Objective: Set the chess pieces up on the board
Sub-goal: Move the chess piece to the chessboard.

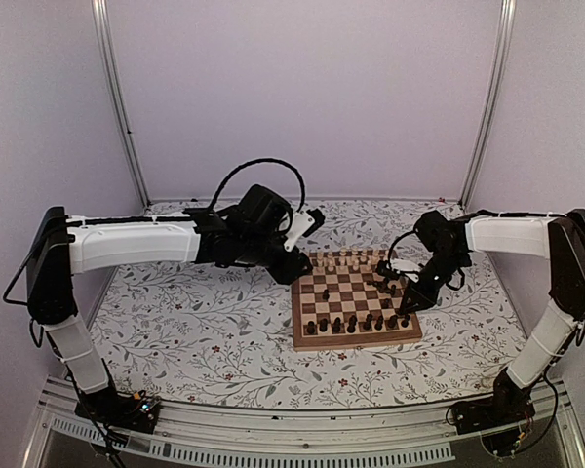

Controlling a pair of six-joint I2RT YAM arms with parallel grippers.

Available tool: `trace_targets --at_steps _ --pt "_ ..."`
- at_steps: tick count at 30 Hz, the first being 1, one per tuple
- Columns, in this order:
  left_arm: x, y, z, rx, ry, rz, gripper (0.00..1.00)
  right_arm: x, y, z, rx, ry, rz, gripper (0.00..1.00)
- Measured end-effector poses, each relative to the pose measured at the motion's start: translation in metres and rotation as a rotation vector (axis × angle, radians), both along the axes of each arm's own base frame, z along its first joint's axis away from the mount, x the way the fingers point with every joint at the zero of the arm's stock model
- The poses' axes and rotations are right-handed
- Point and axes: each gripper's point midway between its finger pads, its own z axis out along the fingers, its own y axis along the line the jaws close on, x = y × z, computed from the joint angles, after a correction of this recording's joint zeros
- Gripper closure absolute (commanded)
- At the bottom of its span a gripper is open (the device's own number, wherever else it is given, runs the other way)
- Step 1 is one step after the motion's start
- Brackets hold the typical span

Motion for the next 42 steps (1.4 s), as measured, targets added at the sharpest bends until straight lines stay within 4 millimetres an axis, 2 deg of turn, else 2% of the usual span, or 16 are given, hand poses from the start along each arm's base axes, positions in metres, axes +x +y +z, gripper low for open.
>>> trace_targets --at_steps 6,9,15,18,34,42 --pt "-0.001 0.0 -0.001 0.006 0.001 -0.005 0.49 0.0 0.0 0.002 0.001 0.003 -0.001 0.66" --pt "-0.002 0.0 -0.004 0.017 0.006 -0.007 0.49 0.004 0.004 0.01 0.014 -0.002 0.001 0.66" --pt "-0.003 0.0 -0.008 0.029 0.013 -0.011 0.49 0.025 0.019 0.043 0.082 -0.063 0.009 0.67" --pt "-0.003 -0.001 -0.008 0.031 0.012 -0.014 0.49 0.028 0.022 0.048 0.095 -0.074 0.008 0.68" --pt "-0.002 0.001 -0.008 0.04 0.004 -0.01 0.49 0.021 0.037 0.02 0.063 -0.018 0.053 0.7" --pt "-0.003 0.002 -0.01 0.047 0.007 -0.012 0.49 0.022 0.038 0.007 0.024 -0.014 0.062 0.78"
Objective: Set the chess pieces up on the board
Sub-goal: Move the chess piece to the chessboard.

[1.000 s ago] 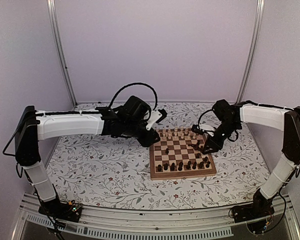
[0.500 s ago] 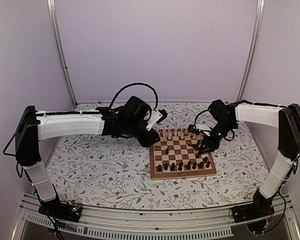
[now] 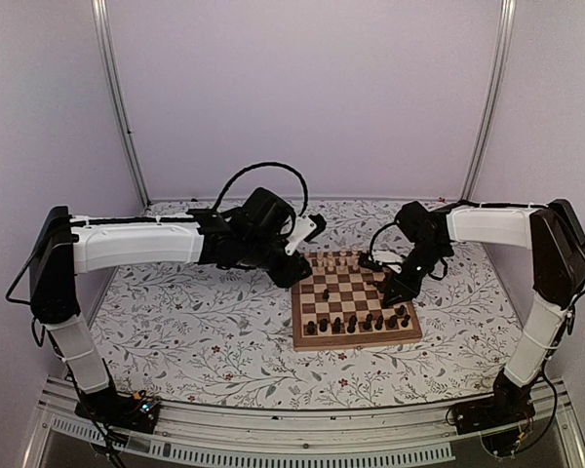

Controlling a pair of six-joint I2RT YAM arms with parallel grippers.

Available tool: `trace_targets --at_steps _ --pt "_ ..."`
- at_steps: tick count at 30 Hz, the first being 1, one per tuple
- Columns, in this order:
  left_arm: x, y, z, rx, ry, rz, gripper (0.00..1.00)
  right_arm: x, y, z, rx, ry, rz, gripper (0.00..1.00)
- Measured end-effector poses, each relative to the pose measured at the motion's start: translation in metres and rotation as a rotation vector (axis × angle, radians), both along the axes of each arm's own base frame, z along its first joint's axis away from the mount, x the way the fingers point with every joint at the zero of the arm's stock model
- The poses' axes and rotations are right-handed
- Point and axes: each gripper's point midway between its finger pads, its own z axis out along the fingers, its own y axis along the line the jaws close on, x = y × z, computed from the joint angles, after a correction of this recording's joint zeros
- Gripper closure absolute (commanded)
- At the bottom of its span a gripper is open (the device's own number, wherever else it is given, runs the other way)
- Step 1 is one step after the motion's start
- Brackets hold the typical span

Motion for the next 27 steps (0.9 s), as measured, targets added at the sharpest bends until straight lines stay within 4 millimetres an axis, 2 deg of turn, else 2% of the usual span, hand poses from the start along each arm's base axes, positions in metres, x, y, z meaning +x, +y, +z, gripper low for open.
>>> trace_targets --at_steps 6,10,27 --pt "0.0 0.0 0.0 0.002 0.001 0.0 0.49 0.001 0.0 -0.003 -0.014 -0.006 0.002 0.91" --pt "-0.001 0.001 -0.001 0.004 0.003 0.0 0.49 0.003 0.001 -0.002 -0.013 -0.013 0.003 0.94" --pt "0.001 -0.002 -0.005 0.011 0.009 -0.002 0.49 -0.008 -0.004 0.003 -0.028 0.009 0.018 0.95"
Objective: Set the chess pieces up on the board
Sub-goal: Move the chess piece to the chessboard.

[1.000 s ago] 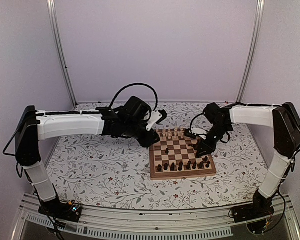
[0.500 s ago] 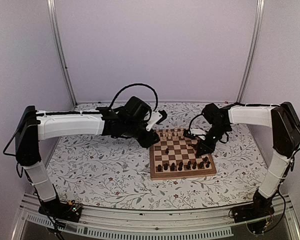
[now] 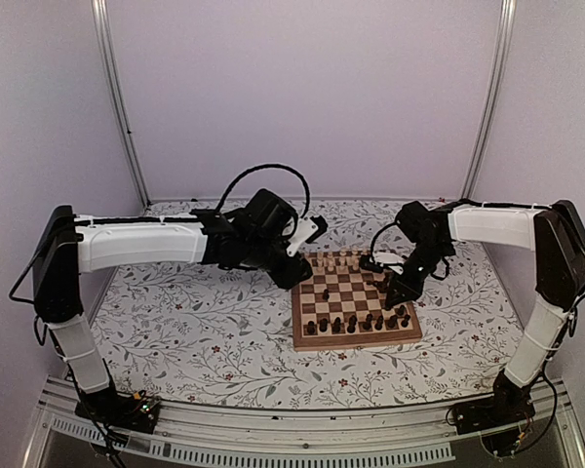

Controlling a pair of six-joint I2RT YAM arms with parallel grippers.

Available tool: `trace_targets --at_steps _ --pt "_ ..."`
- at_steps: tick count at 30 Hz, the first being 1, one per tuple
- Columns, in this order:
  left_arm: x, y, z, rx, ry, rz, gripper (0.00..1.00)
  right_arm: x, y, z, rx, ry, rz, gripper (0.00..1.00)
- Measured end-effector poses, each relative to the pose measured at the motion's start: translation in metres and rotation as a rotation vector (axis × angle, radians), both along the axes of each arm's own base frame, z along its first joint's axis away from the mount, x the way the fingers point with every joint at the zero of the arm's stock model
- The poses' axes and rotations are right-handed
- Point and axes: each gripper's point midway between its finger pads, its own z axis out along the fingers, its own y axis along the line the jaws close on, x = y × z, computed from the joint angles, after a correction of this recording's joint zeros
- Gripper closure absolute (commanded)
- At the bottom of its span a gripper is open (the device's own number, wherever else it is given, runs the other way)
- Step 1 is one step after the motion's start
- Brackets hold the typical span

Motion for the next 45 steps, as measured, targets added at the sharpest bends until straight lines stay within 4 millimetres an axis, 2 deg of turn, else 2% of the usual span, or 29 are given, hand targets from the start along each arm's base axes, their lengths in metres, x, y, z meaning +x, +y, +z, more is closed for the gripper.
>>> trace_targets --at_steps 22,32,36,40,45 --pt "0.0 -0.001 -0.003 0.009 0.006 -0.005 0.49 -0.008 0.0 -0.002 -0.006 0.019 0.02 0.91" --pt "0.0 -0.001 -0.004 0.012 0.006 -0.007 0.49 -0.011 0.0 -0.005 -0.013 0.032 0.027 0.82" --pt "0.0 -0.001 -0.009 0.02 0.011 -0.007 0.49 -0.013 -0.001 -0.005 -0.016 0.042 0.025 0.74" --pt "-0.001 0.0 -0.011 0.028 0.015 -0.009 0.49 -0.009 0.004 0.005 0.001 0.038 0.027 0.71" --pt "-0.001 0.0 -0.011 0.033 0.016 -0.012 0.49 0.008 0.01 0.026 0.034 -0.008 0.021 0.71"
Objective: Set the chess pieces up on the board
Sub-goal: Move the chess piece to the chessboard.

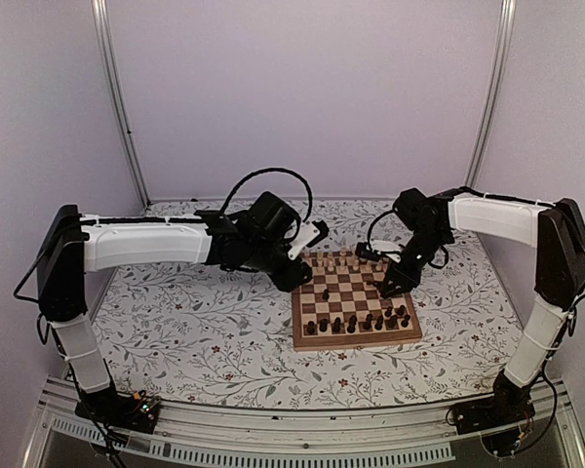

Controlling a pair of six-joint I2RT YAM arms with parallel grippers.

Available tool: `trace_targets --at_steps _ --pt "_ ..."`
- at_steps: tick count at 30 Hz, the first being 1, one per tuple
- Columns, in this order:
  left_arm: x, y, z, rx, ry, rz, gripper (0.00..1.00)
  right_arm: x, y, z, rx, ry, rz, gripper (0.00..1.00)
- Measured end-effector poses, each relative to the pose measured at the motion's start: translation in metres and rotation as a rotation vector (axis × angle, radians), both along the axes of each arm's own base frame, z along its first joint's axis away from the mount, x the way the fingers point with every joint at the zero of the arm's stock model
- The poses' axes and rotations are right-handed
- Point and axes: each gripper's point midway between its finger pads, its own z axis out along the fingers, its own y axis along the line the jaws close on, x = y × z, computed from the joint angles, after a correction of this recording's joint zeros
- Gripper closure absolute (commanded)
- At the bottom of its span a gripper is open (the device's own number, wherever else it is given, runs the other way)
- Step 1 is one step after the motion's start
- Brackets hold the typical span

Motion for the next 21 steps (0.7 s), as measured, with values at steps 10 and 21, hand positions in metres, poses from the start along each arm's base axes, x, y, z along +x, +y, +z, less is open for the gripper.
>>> trace_targets --at_steps 10,21 --pt "-0.001 0.0 0.0 0.002 0.0 -0.002 0.49 0.039 -0.027 0.005 -0.038 -0.084 -0.121 0.66" --pt "-0.001 0.0 0.0 0.003 0.0 -0.002 0.49 0.052 -0.031 -0.015 -0.084 -0.101 -0.152 0.67"
